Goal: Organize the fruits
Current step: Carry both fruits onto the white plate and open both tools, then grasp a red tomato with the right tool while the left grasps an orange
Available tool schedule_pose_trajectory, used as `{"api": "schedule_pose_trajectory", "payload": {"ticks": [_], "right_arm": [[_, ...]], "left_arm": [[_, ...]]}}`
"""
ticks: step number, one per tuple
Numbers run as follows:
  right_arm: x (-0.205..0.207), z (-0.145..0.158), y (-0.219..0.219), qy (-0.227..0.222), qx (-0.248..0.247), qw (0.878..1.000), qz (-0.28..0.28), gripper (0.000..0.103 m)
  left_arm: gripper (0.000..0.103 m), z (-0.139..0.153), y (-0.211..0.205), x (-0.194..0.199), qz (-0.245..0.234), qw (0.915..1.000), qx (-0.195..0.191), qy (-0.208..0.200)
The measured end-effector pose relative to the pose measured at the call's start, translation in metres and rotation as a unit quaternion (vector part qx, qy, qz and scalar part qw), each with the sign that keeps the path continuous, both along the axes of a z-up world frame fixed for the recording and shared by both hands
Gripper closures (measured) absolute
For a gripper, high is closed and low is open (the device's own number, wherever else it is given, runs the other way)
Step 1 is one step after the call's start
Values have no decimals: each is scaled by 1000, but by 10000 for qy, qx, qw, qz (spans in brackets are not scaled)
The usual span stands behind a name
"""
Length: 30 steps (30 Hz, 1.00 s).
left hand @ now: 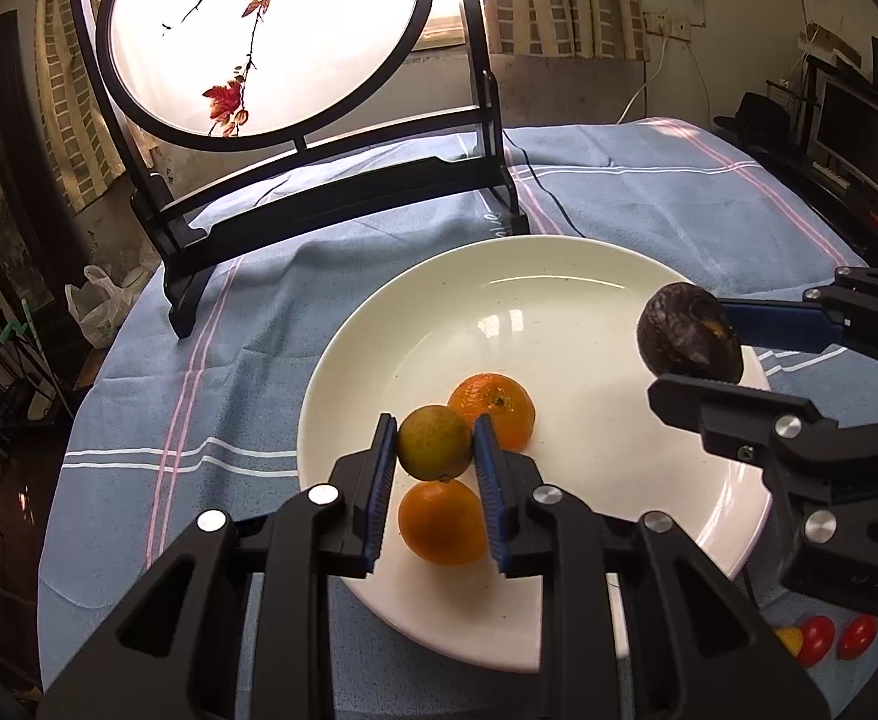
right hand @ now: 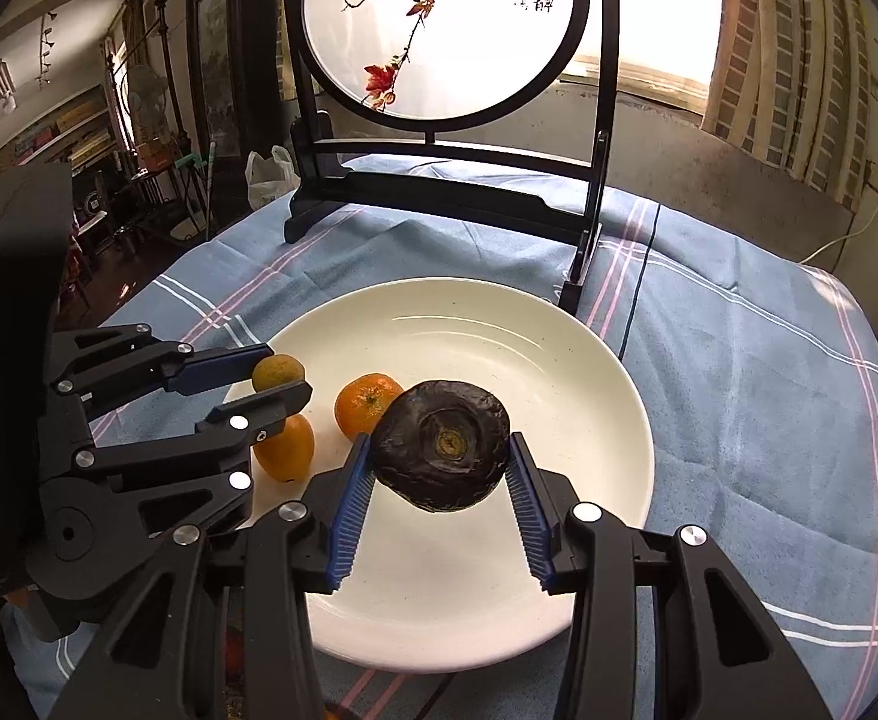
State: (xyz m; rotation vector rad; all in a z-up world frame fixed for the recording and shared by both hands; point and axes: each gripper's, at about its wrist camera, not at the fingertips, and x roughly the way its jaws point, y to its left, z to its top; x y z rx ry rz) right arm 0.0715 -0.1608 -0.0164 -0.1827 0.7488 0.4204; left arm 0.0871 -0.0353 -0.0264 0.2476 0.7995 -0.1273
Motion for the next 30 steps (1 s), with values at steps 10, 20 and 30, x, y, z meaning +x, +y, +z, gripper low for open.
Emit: {"api": "schedule_pose_trajectory", "payload": {"ticks": [10,20,30], "right_arm": [[0,5,-7,-92,18,9999,-129,45],[-44,9,-27,-120,-64,9999,-25,42],[-151,-19,-70,114,-580,9980,229,38]], "left_arm": [[52,0,1,0,22,10000,20,0],[46,13,9,-33,-78,9999,-37,-138],[36,25,15,-125,-652,9973,-166,-299]]}}
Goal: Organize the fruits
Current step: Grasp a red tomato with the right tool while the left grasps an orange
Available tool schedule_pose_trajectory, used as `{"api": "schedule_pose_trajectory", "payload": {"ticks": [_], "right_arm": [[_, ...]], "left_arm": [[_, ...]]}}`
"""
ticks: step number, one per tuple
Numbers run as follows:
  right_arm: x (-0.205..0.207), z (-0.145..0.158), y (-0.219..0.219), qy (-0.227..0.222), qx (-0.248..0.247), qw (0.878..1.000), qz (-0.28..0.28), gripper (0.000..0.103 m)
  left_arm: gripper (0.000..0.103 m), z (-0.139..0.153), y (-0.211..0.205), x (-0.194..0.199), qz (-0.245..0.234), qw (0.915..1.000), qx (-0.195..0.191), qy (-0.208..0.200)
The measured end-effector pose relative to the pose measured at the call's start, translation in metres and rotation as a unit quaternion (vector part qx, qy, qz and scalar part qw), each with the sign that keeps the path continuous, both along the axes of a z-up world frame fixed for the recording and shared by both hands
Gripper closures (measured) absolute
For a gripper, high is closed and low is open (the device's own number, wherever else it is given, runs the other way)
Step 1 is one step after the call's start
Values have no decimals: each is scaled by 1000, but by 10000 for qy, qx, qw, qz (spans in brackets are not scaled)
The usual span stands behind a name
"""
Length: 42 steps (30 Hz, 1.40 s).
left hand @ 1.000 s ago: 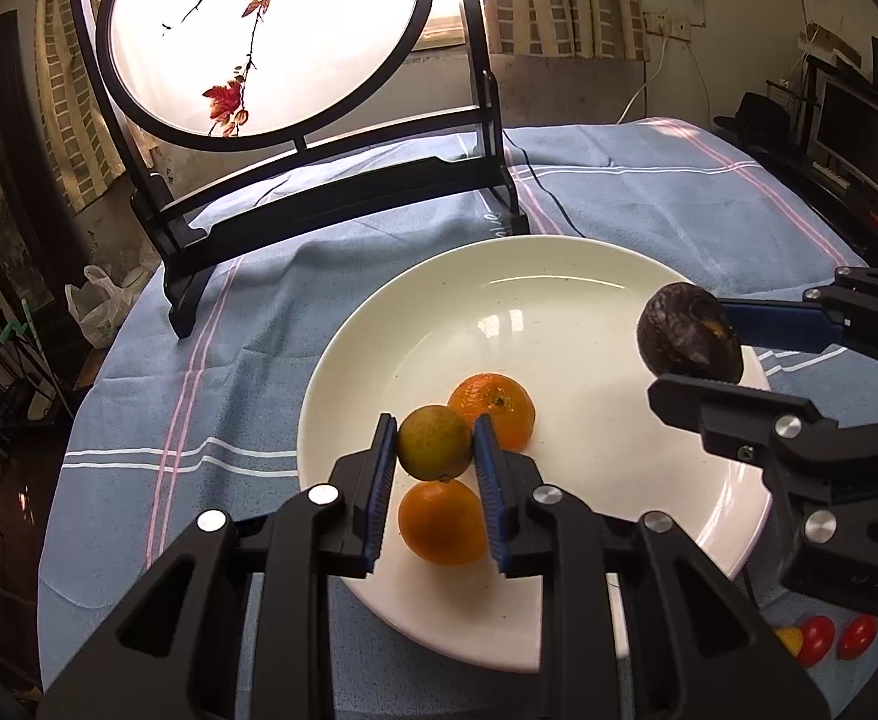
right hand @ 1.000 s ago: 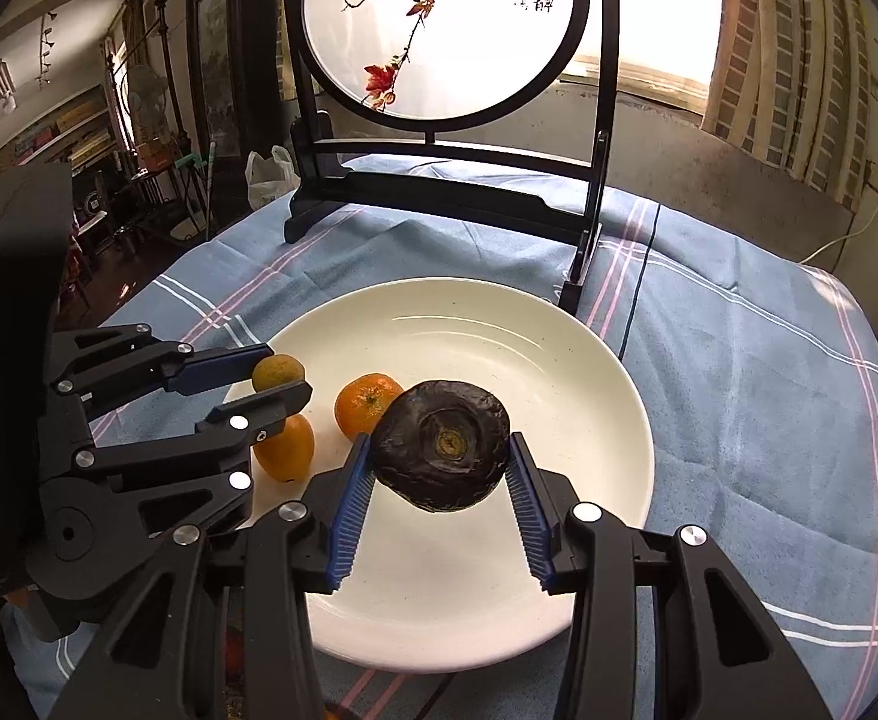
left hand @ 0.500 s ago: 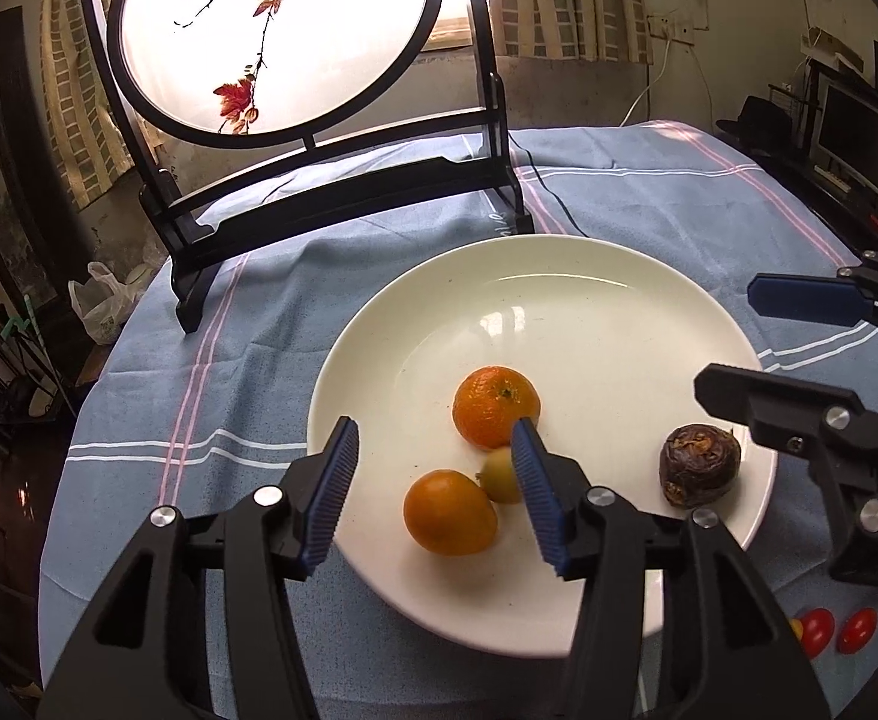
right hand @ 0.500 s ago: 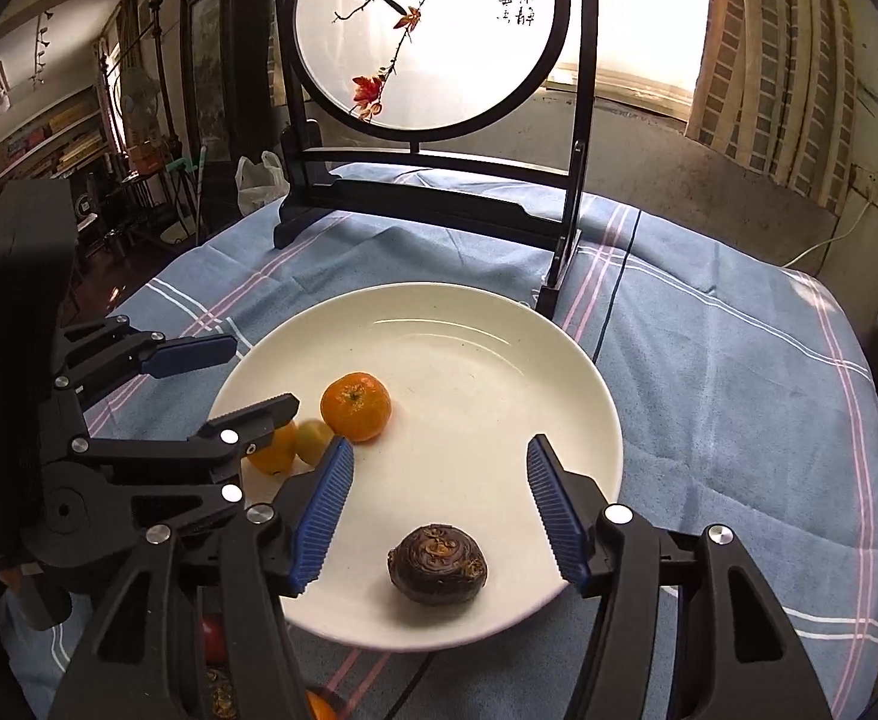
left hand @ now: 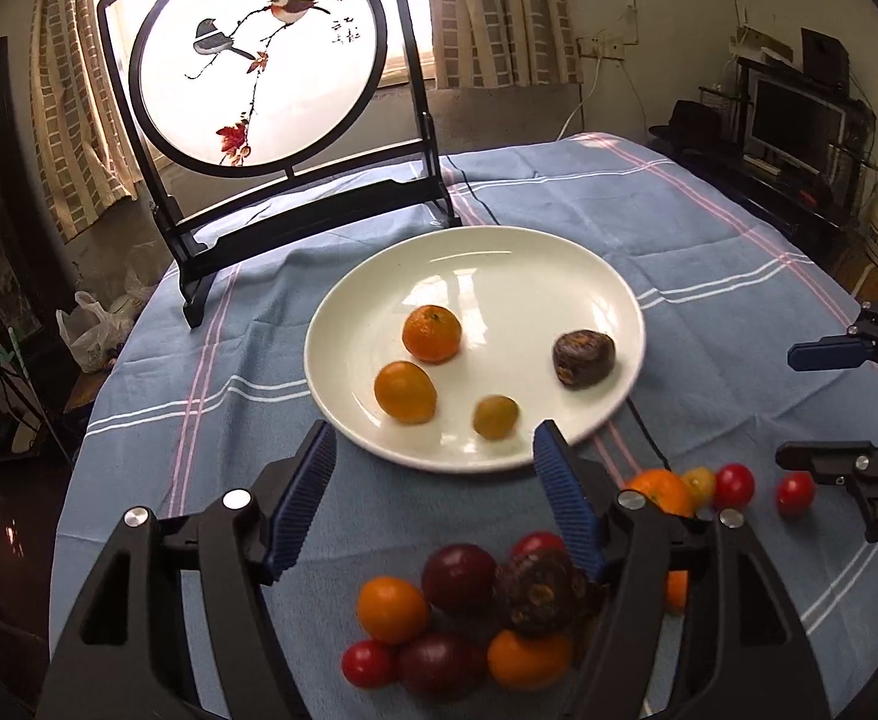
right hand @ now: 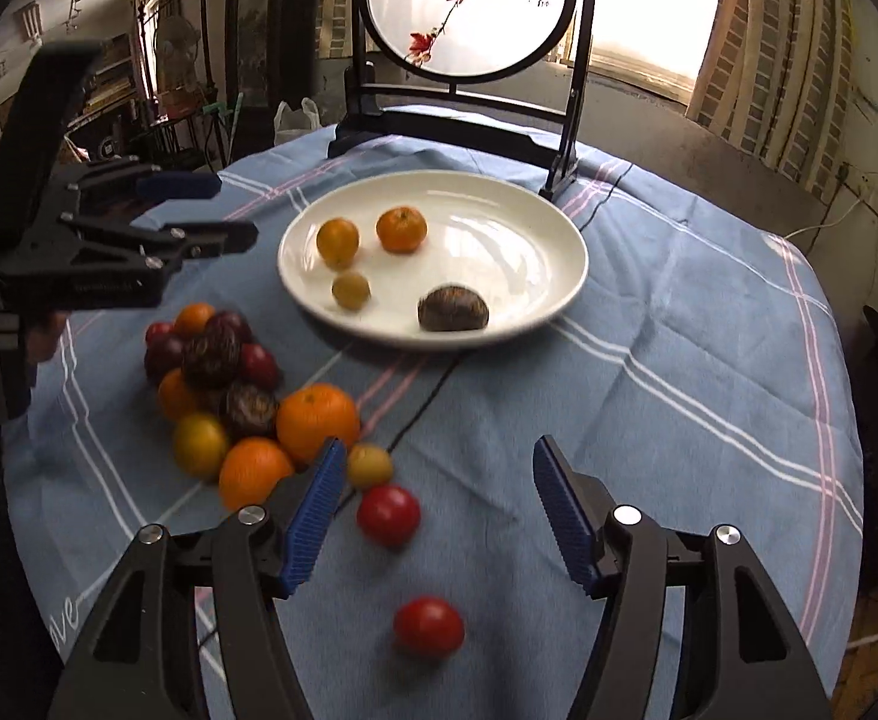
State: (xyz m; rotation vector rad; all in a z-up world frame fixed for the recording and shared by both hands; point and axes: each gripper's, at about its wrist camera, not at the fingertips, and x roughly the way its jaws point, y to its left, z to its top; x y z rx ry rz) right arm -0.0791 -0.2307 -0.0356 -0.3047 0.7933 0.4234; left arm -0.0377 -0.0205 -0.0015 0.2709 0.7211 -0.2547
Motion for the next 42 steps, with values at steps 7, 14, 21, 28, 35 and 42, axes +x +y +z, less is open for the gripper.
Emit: {"api": "schedule_pose_trajectory", "payload": {"ticks": [7,14,21,28,35,42], "right_arm": [[-35,-40,-16,366,-234,9990,-125,38],[-39,-53,-21,472,-217,9985,-198,39],[-35,-58,-16,499,-264,9983,-146,73],[-40,-54,-22,407,-197,9988,-166,73],[-40,-51,-25,367,-154,9990,-197,73],[-39,-39,-25,223,-8,9996,-191,73]], "left_arm": [[36,-17,-4,-53,-414,9990,84,150],[35,-32,-17,-87,-898,9952,111,361],[35,-41,-61,-86,-1261,9909,134,453],[35,-58,-84,-65,-1104,9907,210,772],[66,-60,-84,-57,-933,9914,106,910],[67,-36,-65,-64,-996,9920,-217,748]]}}
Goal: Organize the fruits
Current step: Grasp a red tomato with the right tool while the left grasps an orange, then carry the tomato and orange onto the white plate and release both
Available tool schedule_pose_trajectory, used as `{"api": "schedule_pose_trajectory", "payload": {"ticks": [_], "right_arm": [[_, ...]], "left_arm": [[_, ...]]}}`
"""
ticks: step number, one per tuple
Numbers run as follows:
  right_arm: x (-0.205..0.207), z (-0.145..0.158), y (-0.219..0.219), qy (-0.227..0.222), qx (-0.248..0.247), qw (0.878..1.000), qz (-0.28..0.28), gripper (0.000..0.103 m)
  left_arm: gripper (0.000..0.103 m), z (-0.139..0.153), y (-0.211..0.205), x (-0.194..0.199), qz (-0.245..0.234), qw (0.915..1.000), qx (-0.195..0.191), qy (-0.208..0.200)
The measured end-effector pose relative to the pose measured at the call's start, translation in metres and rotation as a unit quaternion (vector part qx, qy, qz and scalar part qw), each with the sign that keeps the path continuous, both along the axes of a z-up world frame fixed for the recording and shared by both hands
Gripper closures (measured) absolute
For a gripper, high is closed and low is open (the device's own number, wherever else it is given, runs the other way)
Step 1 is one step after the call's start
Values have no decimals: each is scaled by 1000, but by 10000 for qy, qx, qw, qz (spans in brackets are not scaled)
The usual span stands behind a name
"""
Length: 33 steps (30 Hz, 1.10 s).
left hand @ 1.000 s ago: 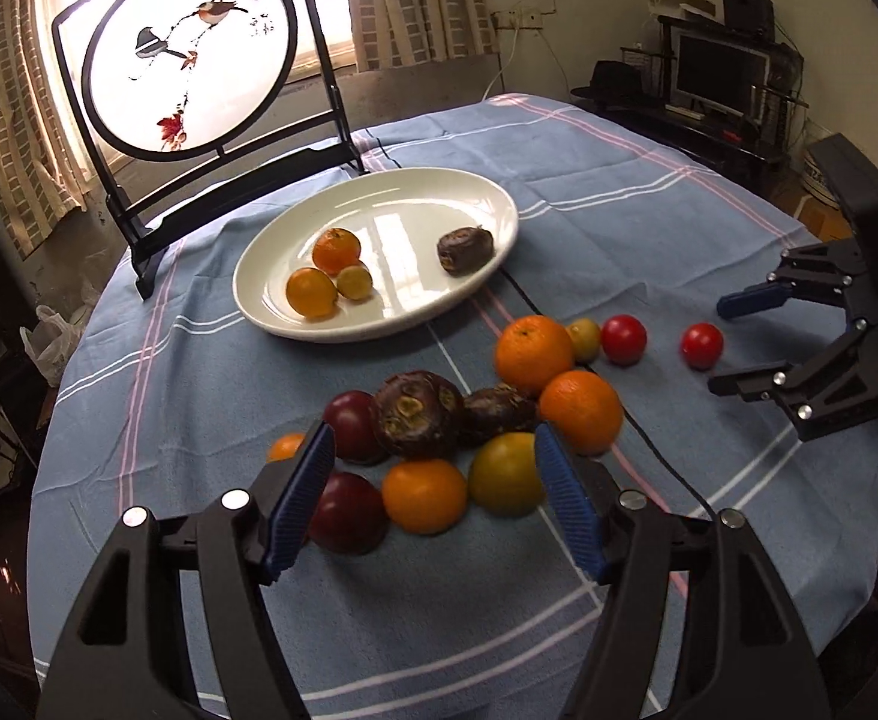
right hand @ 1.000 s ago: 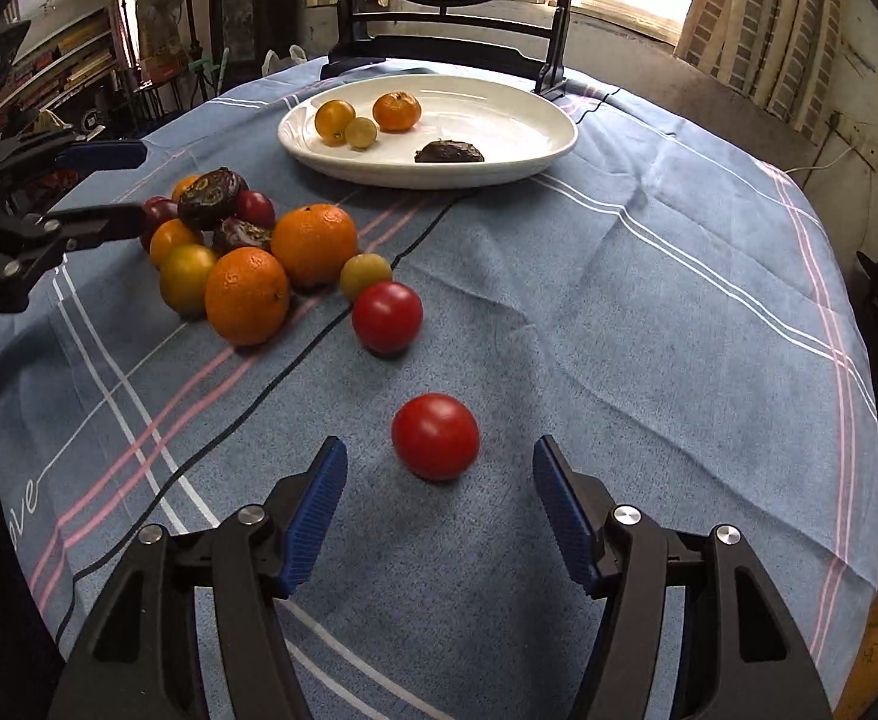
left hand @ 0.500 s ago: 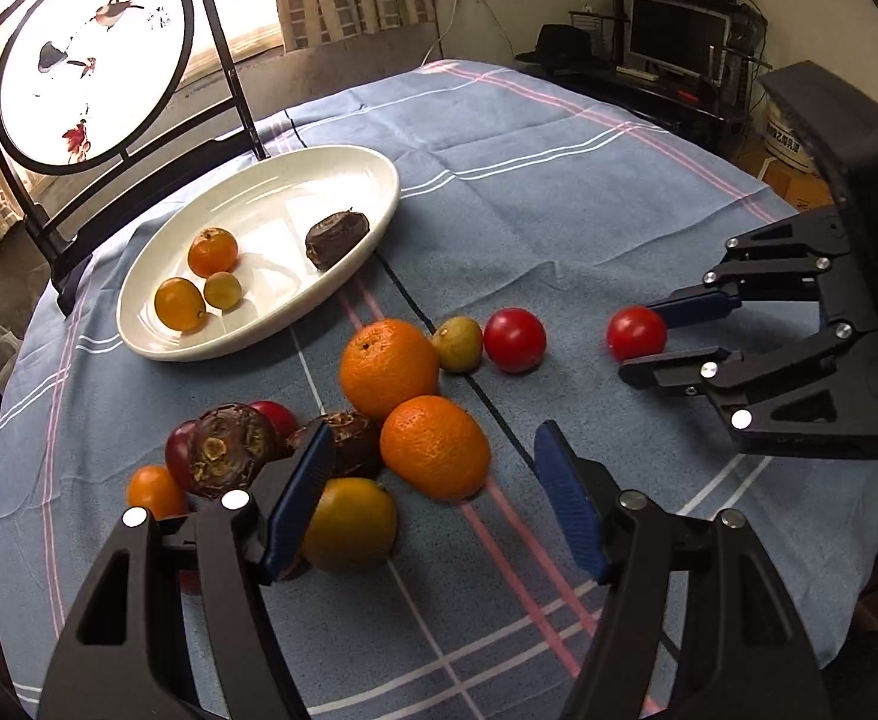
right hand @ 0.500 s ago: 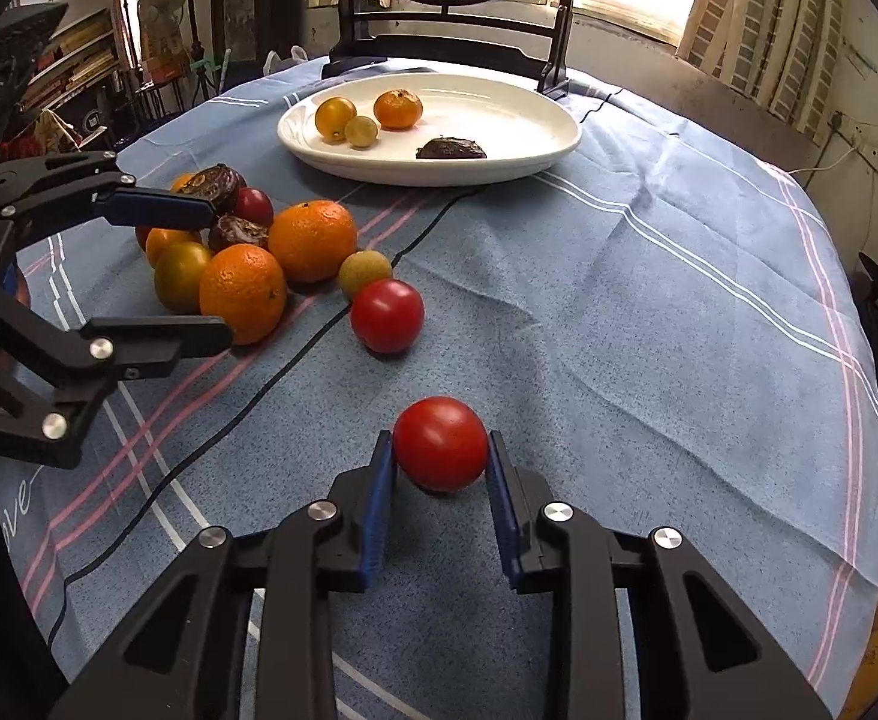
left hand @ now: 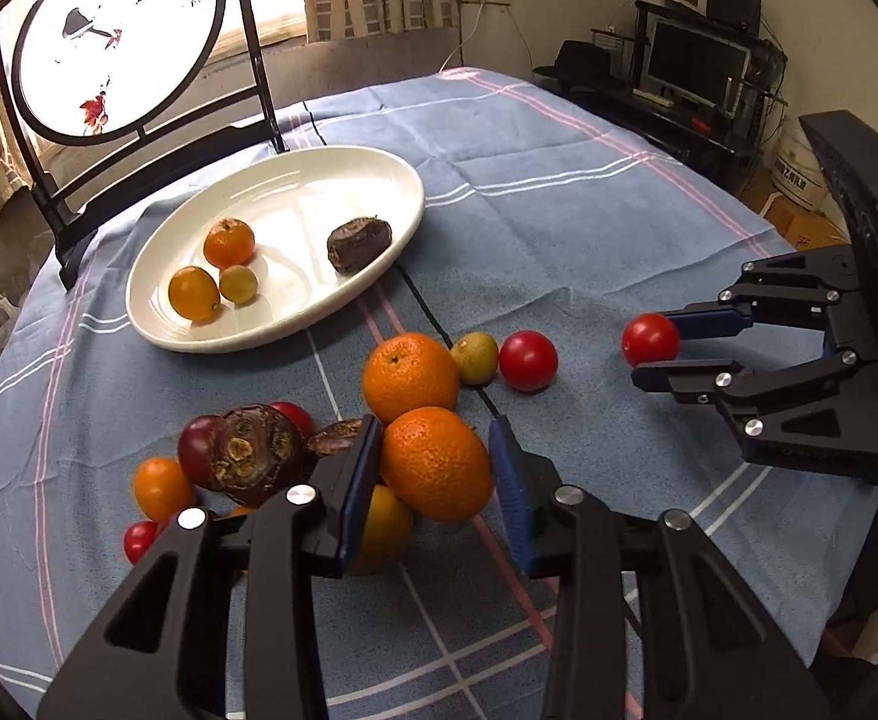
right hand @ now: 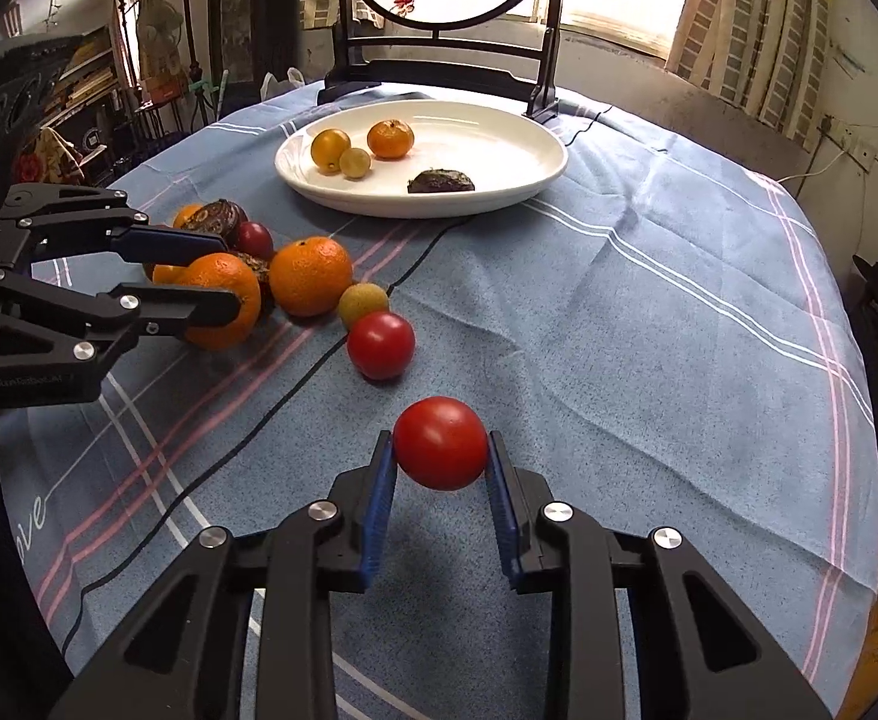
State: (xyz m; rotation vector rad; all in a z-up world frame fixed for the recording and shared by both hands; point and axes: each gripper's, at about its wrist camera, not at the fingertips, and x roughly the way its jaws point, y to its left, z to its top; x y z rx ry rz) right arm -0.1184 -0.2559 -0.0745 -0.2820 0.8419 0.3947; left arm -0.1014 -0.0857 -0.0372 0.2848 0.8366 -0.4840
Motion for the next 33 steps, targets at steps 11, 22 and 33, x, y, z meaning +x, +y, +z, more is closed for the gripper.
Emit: {"api": "schedule_pose_trajectory", "payload": {"ticks": [11,22,33], "right_arm": [[26,52,26,-588,151,9979,217,73],[112,93,66,-917,759,9926,232,73],[177,72,77,-728,1455,9866,-100,73]], "left_arm": [[67,62,53,36,699,9943,-322,-744],[67,61,65,121,1290,9862,-144,-1027],[66,31,55,172,1424,9862,-108,-837]]}}
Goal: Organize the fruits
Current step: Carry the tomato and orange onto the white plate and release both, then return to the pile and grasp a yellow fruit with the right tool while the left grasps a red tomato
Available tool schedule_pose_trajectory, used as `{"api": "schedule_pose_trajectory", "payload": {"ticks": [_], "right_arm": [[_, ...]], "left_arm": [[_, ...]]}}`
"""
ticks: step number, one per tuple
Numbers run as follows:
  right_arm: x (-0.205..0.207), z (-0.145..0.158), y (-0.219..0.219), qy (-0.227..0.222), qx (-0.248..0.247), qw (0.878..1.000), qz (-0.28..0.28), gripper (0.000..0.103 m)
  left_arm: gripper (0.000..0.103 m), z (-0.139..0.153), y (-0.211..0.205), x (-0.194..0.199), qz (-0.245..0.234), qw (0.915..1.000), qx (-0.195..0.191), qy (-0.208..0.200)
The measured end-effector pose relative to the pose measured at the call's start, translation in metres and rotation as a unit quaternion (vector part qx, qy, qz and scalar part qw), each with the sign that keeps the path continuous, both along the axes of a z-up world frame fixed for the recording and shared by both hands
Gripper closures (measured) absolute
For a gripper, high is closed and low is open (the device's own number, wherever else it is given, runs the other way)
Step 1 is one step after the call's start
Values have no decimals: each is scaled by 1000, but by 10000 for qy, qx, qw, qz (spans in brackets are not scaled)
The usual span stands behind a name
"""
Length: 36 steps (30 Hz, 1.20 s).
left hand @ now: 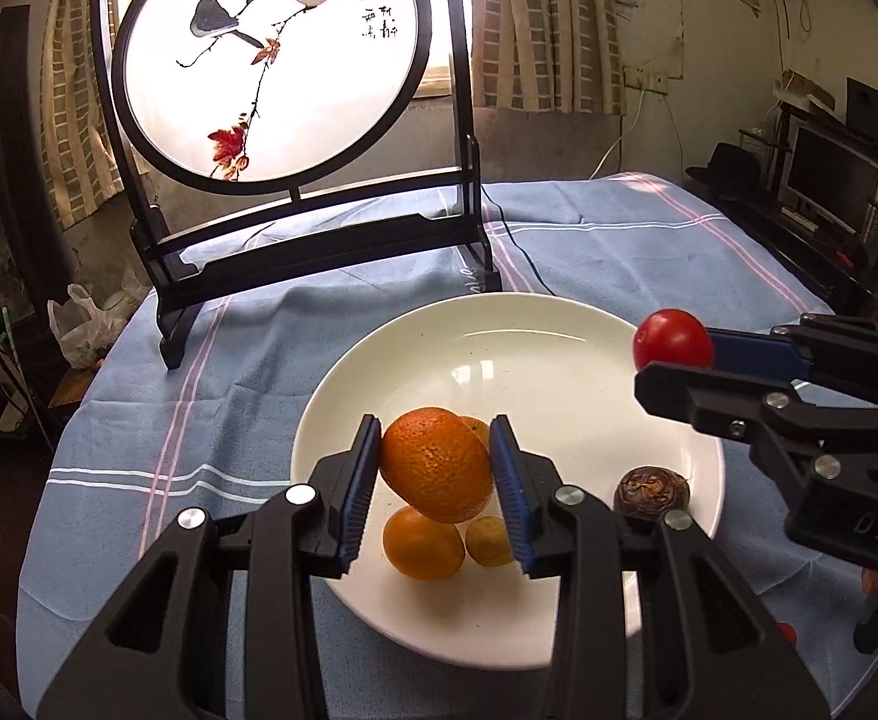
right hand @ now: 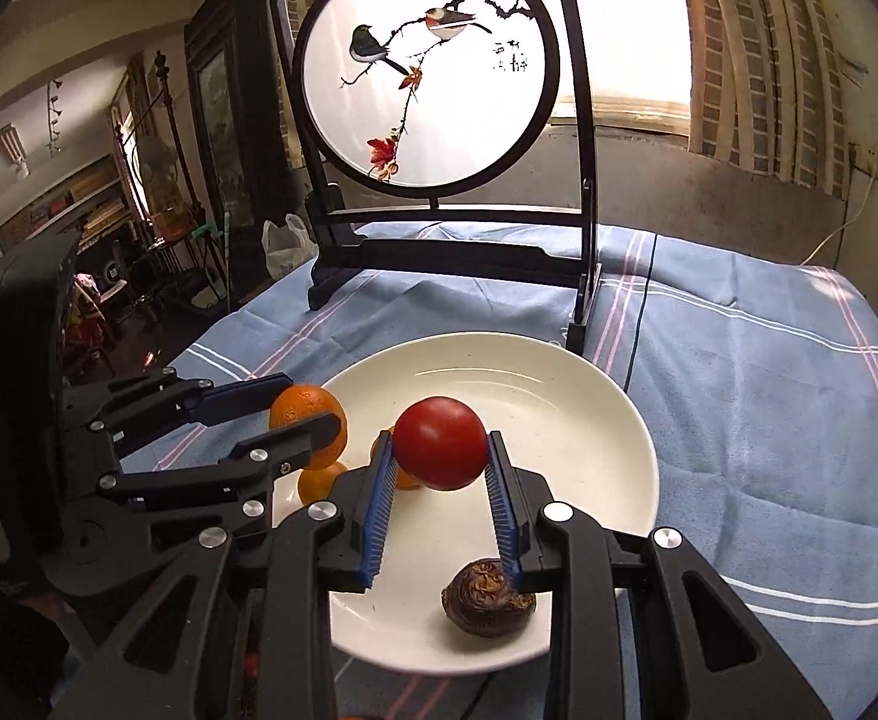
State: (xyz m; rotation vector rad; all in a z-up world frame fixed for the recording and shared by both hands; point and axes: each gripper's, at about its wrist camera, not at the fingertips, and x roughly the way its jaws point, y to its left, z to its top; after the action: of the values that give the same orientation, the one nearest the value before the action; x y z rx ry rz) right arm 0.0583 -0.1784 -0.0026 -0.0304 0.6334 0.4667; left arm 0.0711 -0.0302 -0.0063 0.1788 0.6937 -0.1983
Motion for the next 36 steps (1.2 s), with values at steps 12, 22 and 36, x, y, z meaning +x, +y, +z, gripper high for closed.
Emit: {"api": "schedule_pose_trajectory", "payload": {"ticks": [12,22,36], "right_arm": [[13,-26,5,198,-24,9998,-67,73],[14,-19,-17,122,413,9979,-476,38],[3,-7,-11,-10,440,9986,-280,38]], "left_arm": [[66,-15,-4,6,-25,9998,145,136],[32,-6,3,0,96,9999,38,-138],[32,-1,7,-4,70,9997,133,-197]]}}
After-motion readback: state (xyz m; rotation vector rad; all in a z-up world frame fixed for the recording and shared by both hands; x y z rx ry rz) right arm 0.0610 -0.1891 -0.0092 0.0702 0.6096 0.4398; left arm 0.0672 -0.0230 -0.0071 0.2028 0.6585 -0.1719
